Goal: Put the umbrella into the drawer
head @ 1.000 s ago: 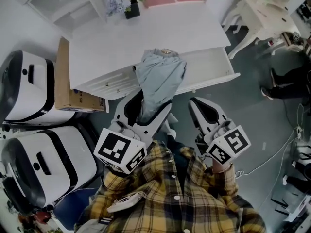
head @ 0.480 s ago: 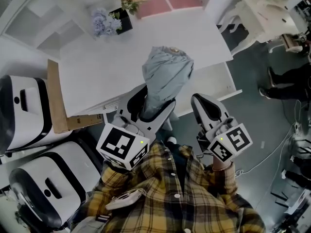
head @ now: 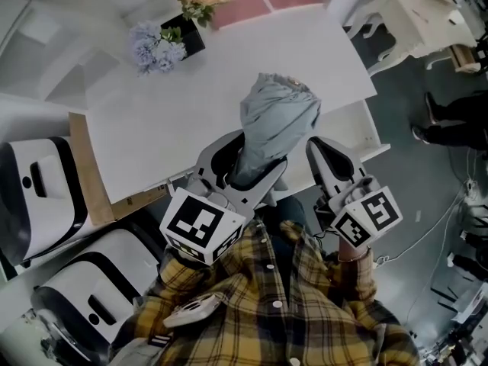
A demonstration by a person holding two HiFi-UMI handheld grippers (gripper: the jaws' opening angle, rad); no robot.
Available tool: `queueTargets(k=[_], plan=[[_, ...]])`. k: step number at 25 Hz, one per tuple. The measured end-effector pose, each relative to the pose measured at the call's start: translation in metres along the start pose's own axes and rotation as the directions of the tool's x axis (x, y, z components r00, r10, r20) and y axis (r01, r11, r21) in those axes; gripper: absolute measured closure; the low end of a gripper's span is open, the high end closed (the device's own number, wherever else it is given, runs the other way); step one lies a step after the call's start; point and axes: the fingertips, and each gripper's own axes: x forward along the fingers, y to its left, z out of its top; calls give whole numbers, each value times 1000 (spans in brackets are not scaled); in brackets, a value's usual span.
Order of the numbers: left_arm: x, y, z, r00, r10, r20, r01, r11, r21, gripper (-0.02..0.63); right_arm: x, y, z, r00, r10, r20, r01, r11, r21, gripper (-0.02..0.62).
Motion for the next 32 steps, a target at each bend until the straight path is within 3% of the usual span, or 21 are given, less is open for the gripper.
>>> queueTargets(k=[7, 17, 32], plan=[[3, 2, -5, 1000, -6, -10, 6, 1000, -18, 301, 2, -2, 1, 1000, -3, -17, 3, 1000, -6, 578], [19, 13, 0, 998, 50, -23, -50, 998, -29, 302, 10, -19, 11, 999, 39, -36, -40, 999, -7, 578], [46, 11, -20, 995, 5, -96, -7, 1000, -18, 304, 9, -30, -2, 997, 21, -69, -19, 999, 37, 578]])
